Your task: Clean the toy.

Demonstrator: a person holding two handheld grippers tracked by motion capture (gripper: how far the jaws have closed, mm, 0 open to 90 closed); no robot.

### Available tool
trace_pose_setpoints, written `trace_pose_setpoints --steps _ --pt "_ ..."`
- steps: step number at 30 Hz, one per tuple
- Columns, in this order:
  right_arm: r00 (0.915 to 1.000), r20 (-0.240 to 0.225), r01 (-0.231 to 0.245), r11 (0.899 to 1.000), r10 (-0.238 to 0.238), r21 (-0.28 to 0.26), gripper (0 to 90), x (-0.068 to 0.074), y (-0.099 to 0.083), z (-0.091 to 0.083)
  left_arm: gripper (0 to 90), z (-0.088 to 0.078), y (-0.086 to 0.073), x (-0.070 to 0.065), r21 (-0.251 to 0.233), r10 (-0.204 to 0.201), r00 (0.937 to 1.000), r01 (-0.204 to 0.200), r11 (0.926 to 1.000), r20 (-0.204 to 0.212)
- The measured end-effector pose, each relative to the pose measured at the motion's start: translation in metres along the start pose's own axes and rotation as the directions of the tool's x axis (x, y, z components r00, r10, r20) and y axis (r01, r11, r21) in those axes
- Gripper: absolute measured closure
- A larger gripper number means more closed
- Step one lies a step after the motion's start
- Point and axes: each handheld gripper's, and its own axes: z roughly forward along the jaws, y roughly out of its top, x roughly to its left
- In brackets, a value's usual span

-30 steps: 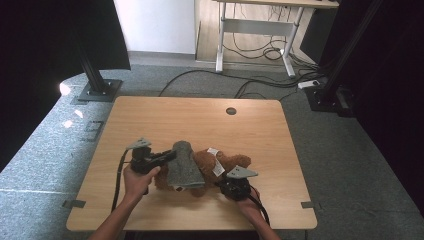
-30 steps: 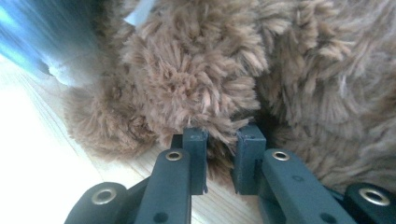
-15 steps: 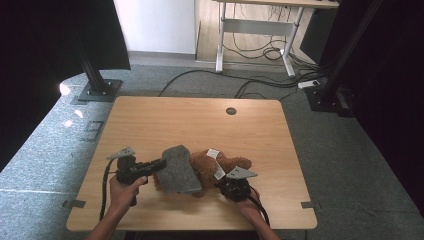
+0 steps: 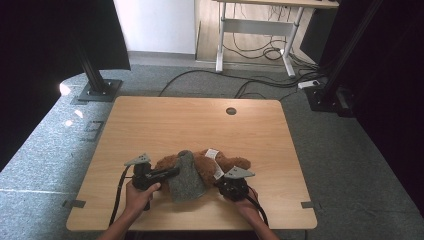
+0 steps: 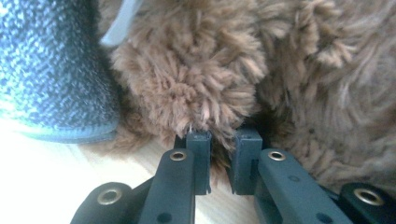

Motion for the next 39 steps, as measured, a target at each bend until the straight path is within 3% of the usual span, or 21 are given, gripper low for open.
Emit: trace_pose_setpoints --steps 6,12,16,21,24,29,32,34,37,39 --pt "0.9996 0.027 -0.001 1.000 0.002 -0.008 81.9 -0.002 0.006 0.008 82.0 0.008 0.009 0.010 -0.005 0.018 0.9991 -0.018 0.9998 -0.037" --pt "0.9984 0.056 0.005 1.000 -0.004 -0.019 82.4 -0.002 0.009 0.014 82.5 0.014 0.009 0.017 -0.026 0.024 0.9993 -0.025 0.9994 -0.030" --pt "0.9970 0.077 0.013 0.999 -0.010 -0.032 82.6 -0.002 0.010 0.016 82.5 0.025 0.011 0.019 -0.052 0.060 0.9947 -0.065 0.9965 -0.083" --pt "0.9930 0.118 0.013 0.998 -0.006 -0.054 82.8 -0.010 0.014 0.022 82.6 0.040 0.022 0.030 -0.065 0.054 0.9948 -0.060 0.9961 -0.086" --pt "0.9898 0.143 0.008 0.998 0.001 -0.061 83.1 -0.017 0.016 0.025 82.6 0.049 0.031 0.034 -0.048 0.075 0.9928 -0.080 0.9957 -0.093" --pt "0.9867 0.161 -0.008 0.997 0.020 -0.077 83.1 -0.029 0.022 0.031 82.3 0.059 0.046 0.044 -0.040 0.053 0.9936 -0.058 0.9975 -0.100" --pt "0.9861 0.163 -0.018 0.996 0.032 -0.082 83.2 -0.032 0.023 0.033 82.2 0.056 0.050 0.044 -0.039 0.044 0.9952 -0.047 0.9981 -0.087" --pt "0.9874 0.155 -0.018 0.997 0.030 -0.078 83.5 -0.032 0.022 0.030 82.2 0.048 0.052 0.040 -0.045 0.029 0.9982 -0.032 0.9985 -0.052" --pt "0.9899 0.136 -0.029 0.997 0.039 -0.070 83.8 -0.027 0.020 0.027 81.9 0.044 0.058 0.027 -0.044 0.037 0.9993 -0.037 0.9983 -0.005" --pt "0.9918 0.124 -0.021 0.997 0.030 -0.071 83.7 -0.024 0.020 0.028 81.7 0.053 0.063 0.011 -0.025 0.064 0.9973 -0.063 0.9977 0.035"
